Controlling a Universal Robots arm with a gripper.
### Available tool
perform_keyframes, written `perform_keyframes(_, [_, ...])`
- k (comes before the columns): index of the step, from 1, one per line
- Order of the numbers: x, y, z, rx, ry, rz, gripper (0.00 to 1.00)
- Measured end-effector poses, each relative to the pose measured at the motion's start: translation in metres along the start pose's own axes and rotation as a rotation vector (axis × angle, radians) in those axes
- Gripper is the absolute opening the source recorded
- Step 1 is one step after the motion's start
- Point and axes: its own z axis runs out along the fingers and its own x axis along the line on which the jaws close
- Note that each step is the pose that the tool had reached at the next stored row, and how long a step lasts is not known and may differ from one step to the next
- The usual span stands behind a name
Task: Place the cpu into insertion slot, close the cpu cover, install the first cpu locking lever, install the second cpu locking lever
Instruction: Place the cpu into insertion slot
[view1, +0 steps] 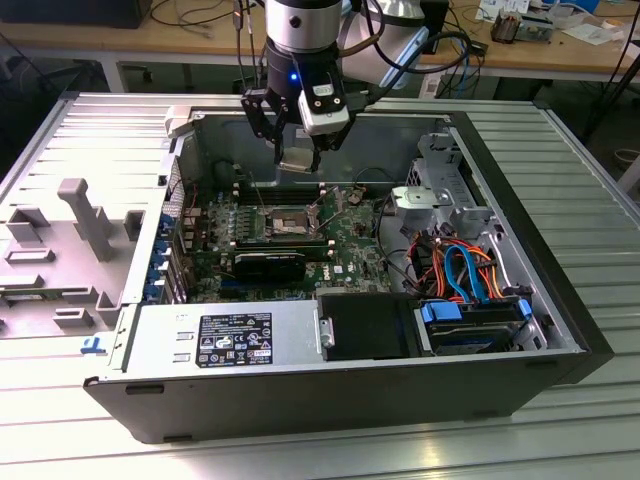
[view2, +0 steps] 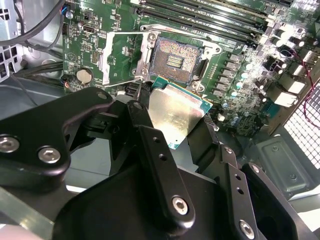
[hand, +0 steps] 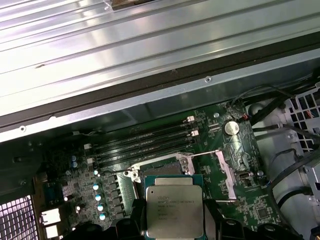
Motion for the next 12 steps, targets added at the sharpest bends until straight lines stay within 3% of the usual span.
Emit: perform_keyframes(12, [0.0000,0.0000,0.0000,-0.0002,-0.0012,0.014,0.55])
